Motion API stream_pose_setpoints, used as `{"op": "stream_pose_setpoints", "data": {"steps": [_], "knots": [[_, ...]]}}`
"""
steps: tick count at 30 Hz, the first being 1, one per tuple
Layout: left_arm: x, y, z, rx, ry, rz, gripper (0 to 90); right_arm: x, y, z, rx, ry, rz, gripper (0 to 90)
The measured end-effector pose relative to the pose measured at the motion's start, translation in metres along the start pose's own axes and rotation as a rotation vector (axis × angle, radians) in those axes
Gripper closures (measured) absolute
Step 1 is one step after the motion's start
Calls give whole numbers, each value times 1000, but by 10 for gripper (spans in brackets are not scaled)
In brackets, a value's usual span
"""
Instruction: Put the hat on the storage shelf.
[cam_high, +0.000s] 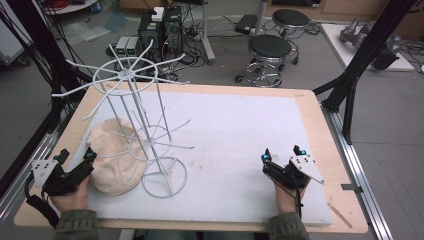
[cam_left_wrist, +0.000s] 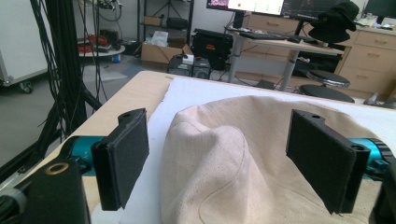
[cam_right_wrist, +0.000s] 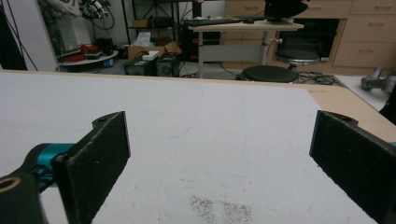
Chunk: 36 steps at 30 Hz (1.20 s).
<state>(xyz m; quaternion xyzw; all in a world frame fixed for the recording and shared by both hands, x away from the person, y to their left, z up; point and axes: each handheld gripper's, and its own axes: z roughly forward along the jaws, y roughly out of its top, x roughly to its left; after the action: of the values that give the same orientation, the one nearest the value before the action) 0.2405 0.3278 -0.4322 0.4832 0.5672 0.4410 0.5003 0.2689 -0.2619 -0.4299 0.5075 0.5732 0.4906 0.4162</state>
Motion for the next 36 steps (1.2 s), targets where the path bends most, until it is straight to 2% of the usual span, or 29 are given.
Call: {"op": "stream_pose_setpoints", "data": {"steps": [9,18,26,30,33,36], "knots": [[1,0,0,2,-5,-11,216,0,0,0,2,-3,8,40],[1,0,0,-1,0,-14,215,0,0,0,1,2,-4,40],[0,0,-1,-6,5,-5,212,1,-1,0,7,8,8,40],[0,1,-1,-6,5,-1,210,2,-1,0,8,9,-4,40],[-2,2,-1,-10,15,8,209,2,-1,0,3,10,-18,40],[-3,4,-1,14,33,7,210,3,-1,0,9,15,-13,40]]}}
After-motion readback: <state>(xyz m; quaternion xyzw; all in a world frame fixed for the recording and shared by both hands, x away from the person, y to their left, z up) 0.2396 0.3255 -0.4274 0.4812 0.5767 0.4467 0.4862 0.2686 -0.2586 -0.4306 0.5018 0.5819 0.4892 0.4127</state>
